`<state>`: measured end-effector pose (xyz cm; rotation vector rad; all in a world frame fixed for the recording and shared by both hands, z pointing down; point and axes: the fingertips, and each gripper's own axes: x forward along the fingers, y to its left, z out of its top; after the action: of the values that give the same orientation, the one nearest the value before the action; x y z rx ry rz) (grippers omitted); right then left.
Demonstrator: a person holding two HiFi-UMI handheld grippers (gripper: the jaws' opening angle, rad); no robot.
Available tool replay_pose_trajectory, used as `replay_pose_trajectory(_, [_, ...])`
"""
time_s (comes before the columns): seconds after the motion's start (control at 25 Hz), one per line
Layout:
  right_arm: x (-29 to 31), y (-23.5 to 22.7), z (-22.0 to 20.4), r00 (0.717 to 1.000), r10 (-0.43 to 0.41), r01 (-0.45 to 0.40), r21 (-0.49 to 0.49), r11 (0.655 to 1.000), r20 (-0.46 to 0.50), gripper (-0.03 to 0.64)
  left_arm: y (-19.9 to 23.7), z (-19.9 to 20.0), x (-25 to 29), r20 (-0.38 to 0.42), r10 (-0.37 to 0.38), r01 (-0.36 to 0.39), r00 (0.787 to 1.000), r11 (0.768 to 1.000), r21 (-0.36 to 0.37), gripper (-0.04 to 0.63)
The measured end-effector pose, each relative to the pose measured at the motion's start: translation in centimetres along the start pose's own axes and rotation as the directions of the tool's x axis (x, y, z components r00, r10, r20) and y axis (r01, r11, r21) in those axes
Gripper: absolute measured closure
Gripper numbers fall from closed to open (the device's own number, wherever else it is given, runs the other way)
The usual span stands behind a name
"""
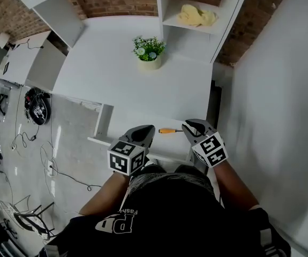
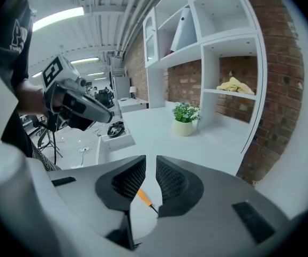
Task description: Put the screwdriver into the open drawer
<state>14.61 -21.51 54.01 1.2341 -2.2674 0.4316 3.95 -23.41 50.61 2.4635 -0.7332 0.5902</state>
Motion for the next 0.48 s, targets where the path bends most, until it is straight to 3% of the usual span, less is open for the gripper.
replay_pose_trajectory(0.28, [-2.3, 3.3, 1.6, 0.992, -0.120, 0.117, 0.065, 0.991, 0.038, 0.569, -0.6, -1.7, -2.8, -0.040, -0.121, 0.124, 0.992, 0.989, 0.086, 0.580])
replay_pose_trajectory(0.48, [-3.9, 4.8, 1.0, 0.988, -0.144, 0.138, 0.104, 0.985, 0.048, 0.589, -1.4, -1.9, -4.0, -0.025, -0.142, 0.144, 0.989, 0.983, 0.112, 0.580])
